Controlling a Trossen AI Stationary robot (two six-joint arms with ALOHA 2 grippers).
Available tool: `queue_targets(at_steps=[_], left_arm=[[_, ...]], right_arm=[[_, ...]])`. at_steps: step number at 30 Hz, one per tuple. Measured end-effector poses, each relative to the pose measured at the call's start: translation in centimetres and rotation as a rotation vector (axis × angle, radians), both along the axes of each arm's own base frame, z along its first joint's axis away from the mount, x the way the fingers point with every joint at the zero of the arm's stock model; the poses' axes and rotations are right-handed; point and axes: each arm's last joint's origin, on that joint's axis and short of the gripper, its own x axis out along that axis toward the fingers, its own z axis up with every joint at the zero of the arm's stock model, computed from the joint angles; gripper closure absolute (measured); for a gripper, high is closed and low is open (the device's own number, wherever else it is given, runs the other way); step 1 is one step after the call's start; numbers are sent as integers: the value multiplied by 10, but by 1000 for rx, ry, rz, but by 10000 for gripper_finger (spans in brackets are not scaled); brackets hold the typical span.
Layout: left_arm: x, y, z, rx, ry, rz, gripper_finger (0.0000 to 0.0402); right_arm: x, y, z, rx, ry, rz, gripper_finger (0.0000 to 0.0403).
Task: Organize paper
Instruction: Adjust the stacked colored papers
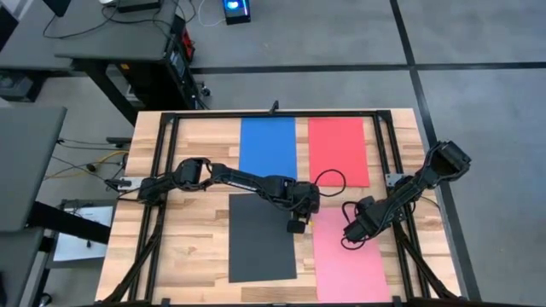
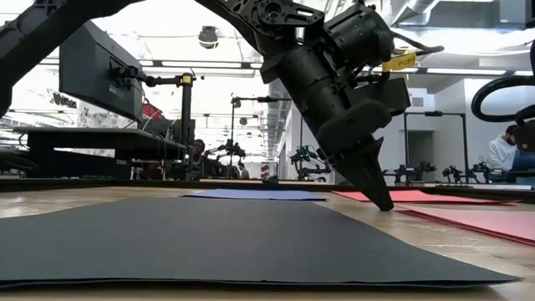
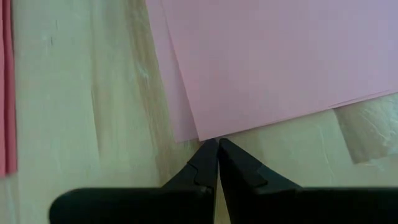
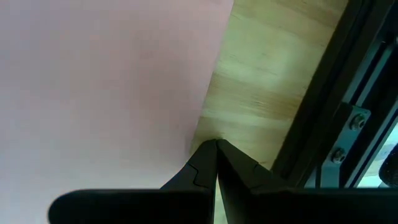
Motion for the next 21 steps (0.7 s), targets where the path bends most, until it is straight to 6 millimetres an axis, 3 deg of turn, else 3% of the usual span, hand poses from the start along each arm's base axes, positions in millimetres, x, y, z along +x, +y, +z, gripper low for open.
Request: queue_targets(at_steps=[4, 10, 16, 21], left_arm=[[-2, 3, 3, 16, 19, 7, 402], [-11, 11, 21, 46, 44, 20, 402], [-26, 2, 71, 51, -19, -34, 402], [-56, -8, 119, 59, -171, -84, 402]], right_arm=[[-1, 2, 5, -31, 27, 7, 402], [-1, 15, 28, -135, 37, 47, 402], [7, 40, 53, -184, -128, 159, 402], [9, 79, 72, -94, -343, 403, 402]])
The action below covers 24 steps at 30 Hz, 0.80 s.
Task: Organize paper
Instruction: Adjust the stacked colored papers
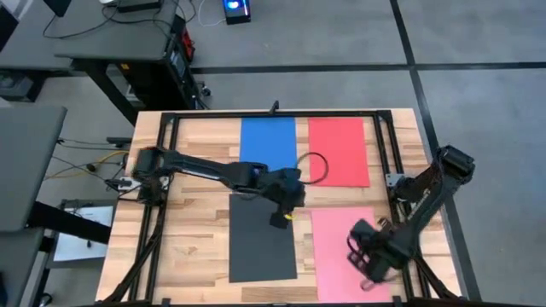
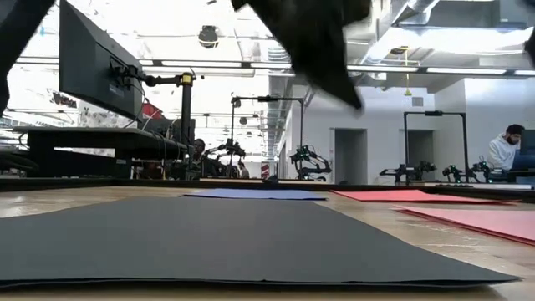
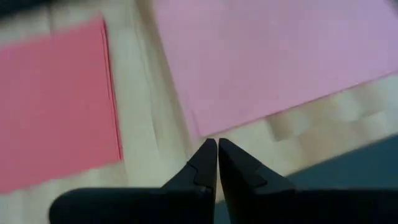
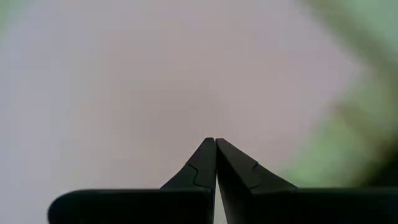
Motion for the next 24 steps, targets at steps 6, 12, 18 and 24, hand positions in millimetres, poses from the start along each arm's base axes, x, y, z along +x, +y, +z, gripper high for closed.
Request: queue_targets(at_steps=[6, 12, 18, 24], left_arm=[[-47, 1, 13, -31, -190, -13, 402], [-72, 4, -7, -82, -258, 17, 402], [-76, 4, -17, -101, -228, 35, 402], [-75, 4, -17, -113, -232, 43, 402]], right_arm=[[-3, 45, -4, 137, -262, 212, 403], [2, 81, -33, 266, -282, 340, 403], [19, 109, -34, 364, -303, 394, 403], [20, 125, -15, 418, -343, 435, 403]])
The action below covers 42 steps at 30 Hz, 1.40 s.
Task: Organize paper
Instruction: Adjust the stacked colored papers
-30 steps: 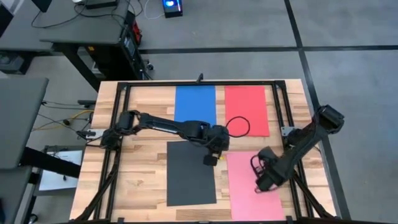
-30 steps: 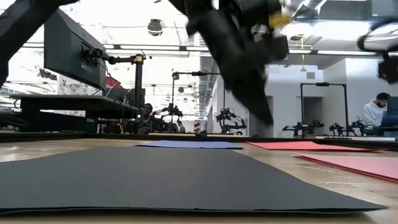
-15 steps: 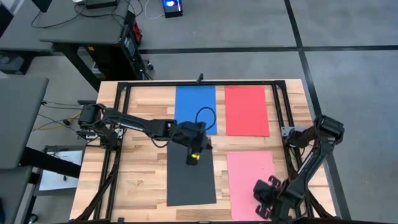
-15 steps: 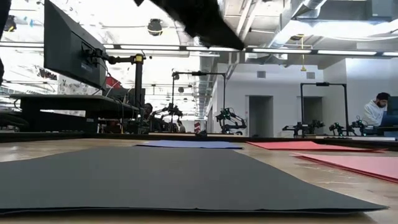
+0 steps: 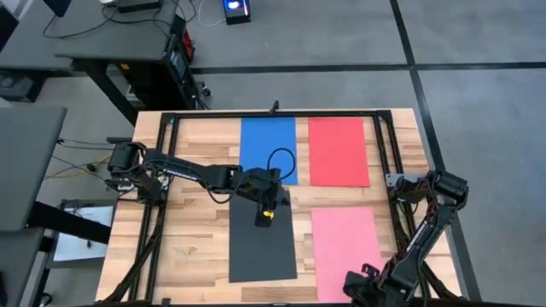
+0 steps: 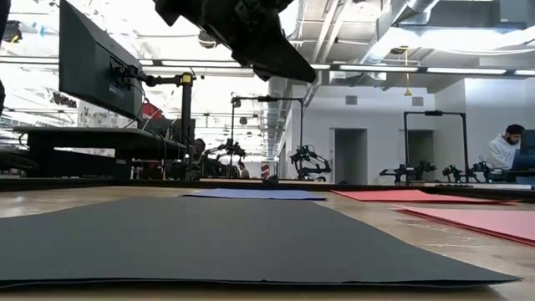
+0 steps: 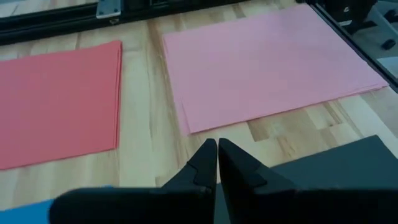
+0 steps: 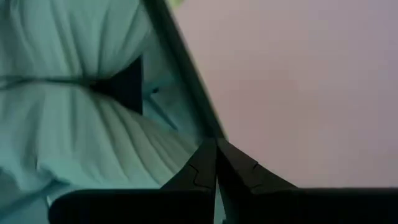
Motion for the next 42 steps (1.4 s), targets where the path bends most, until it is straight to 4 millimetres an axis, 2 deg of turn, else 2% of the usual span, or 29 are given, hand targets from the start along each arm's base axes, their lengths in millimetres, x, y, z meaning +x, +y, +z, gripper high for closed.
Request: queue_targets(at_steps=[5, 10, 16, 28, 42], left_arm=[[0, 0, -1, -5, 7, 4, 402], [0, 0, -1, -14, 10, 7, 402], [0, 0, -1, -17, 12, 10, 402], [-1, 0, -1, -24, 14, 14, 402], [-1, 0, -1, -27, 15, 16, 402]], right_arm=[[-11, 10, -4, 52, 80, 97, 403], [-27, 21, -21, 56, 206, 187, 403], [-34, 22, -35, 0, 259, 193, 403], [-26, 13, -36, -51, 279, 214, 403], [-6, -3, -40, -112, 289, 226, 403]])
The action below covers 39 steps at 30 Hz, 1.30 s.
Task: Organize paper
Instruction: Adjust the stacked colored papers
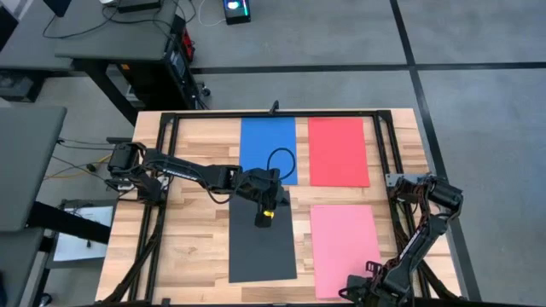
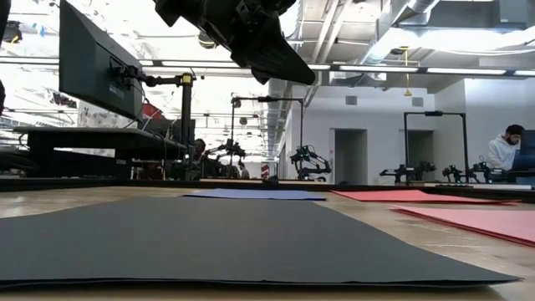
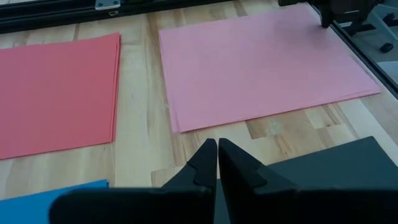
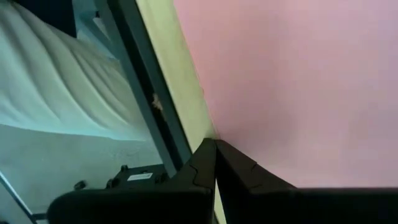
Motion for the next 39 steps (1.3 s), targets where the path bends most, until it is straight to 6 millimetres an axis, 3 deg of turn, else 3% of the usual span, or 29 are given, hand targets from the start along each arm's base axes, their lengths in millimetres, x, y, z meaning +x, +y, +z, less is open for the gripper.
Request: queue_targets(at_steps=[39], left_arm=[[-2, 0, -3, -7, 43, 6, 402]], right_arm=[[27, -36, -3, -160, 22, 21, 403]])
